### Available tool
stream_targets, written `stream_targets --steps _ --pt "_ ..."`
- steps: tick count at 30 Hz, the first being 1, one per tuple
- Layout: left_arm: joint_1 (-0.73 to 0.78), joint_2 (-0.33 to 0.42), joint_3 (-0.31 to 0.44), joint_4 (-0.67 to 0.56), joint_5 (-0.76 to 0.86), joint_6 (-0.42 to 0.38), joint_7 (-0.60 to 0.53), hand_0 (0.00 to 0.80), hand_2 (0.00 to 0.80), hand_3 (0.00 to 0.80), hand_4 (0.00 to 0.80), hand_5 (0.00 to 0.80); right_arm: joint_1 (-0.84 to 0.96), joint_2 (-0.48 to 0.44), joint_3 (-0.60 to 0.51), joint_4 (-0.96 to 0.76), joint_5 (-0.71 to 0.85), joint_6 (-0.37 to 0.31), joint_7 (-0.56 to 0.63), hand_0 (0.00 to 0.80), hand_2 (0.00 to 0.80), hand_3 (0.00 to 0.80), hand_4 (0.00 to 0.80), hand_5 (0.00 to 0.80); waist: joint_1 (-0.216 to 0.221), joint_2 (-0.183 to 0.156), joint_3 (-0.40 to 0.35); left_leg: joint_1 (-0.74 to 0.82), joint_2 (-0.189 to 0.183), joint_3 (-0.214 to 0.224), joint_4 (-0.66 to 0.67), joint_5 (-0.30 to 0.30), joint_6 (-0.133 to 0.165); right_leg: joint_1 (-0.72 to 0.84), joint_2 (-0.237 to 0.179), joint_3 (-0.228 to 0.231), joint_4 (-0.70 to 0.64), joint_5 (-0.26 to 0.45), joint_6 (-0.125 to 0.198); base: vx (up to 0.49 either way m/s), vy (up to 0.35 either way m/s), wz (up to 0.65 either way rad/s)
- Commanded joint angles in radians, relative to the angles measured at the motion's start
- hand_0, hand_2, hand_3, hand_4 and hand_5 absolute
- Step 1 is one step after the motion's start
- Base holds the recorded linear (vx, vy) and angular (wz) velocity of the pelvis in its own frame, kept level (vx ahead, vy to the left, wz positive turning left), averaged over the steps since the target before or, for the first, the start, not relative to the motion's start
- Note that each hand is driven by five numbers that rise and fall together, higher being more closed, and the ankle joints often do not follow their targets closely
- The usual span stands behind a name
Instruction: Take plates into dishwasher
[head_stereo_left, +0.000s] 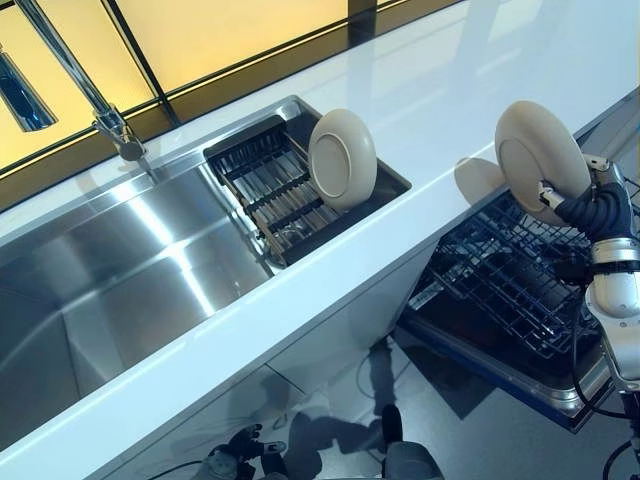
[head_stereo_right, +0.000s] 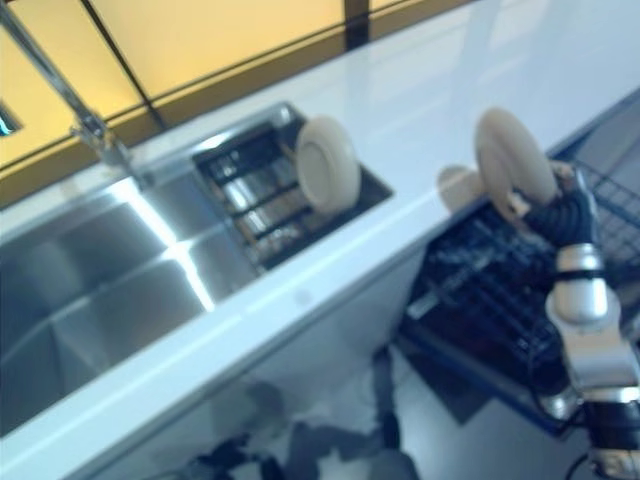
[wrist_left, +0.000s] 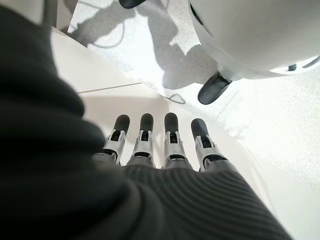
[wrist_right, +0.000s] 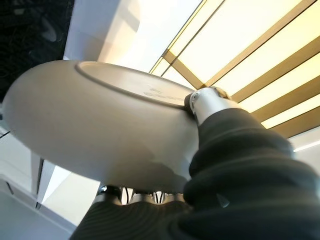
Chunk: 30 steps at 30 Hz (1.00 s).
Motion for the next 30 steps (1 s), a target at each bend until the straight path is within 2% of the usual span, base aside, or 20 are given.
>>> stream_targets --steps 1,5,9,14,18,24,30 --pt "-0.049 0.070 0.020 0.013 -0.024 -0.023 0.000 0.000 0.000 0.000 0.000 0.000 0.033 0.036 0.021 0.041 -0.039 -0.041 -0.005 0.800 0.800 0.800 0.800 0.800 -0.005 -0.119 0.014 0.014 0.002 0.027 -0.007 0.038 -0.035 0.027 0.002 0.023 0.012 -0.037 -0.011 0.000 0.000 0.00" --pt "-0.043 0.065 0.017 0.010 -0.031 -0.027 0.004 0.000 0.000 0.000 0.000 0.000 0.071 0.030 -0.021 0.042 -0.016 -0.086 -0.063 0.800 0.800 0.800 0.800 0.800 -0.013 -0.120 0.013 0.020 0.005 0.040 -0.007 0.036 -0.035 0.030 0.005 0.026 0.011 -0.038 -0.010 0.000 0.000 0.00" --pt "-0.026 0.066 0.019 0.017 -0.034 -0.028 0.010 0.000 0.000 0.000 0.000 0.000 0.109 0.043 -0.106 0.065 0.026 -0.155 -0.184 0.800 0.800 0.800 0.800 0.800 -0.020 -0.123 0.006 0.029 0.007 0.052 -0.005 0.030 -0.035 0.037 0.008 0.030 0.009 -0.042 -0.009 0.000 0.000 0.00" --pt "-0.016 0.076 0.027 0.024 -0.039 -0.016 0.000 0.000 0.000 0.000 0.000 0.000 0.156 0.040 -0.199 0.057 0.009 -0.191 -0.267 0.800 0.800 0.800 0.800 0.800 -0.033 -0.124 -0.004 0.047 0.012 0.074 0.001 0.025 -0.037 0.049 0.010 0.031 0.006 -0.046 -0.003 0.006 0.004 -0.01" --pt "-0.012 0.080 0.035 0.032 -0.038 -0.012 -0.009 0.000 0.000 0.000 0.000 0.000 0.190 0.022 -0.241 0.070 0.002 -0.204 -0.244 0.800 0.800 0.800 0.800 0.800 -0.044 -0.125 -0.021 0.054 0.018 0.092 0.001 0.032 -0.039 0.048 0.014 0.043 0.001 -0.043 -0.002 0.032 0.014 -0.11" --pt "-0.014 0.077 0.032 0.029 -0.029 -0.009 -0.013 0.000 0.000 0.000 0.000 0.000 0.215 0.015 -0.247 0.099 -0.015 -0.191 -0.204 0.800 0.800 0.800 0.800 0.800 -0.052 -0.127 -0.032 0.066 0.022 0.103 0.002 0.026 -0.040 0.053 0.017 0.054 0.000 -0.046 0.000 0.029 0.004 -0.10" --pt "-0.017 0.076 0.021 0.011 -0.024 -0.001 -0.013 0.000 0.000 0.000 0.000 0.000 0.211 0.000 -0.191 0.162 -0.057 -0.131 -0.102 0.800 0.800 0.800 0.800 0.800 -0.049 -0.130 -0.034 0.072 0.022 0.109 0.001 0.024 -0.040 0.052 0.015 0.054 0.000 -0.045 0.000 0.003 0.000 -0.05"
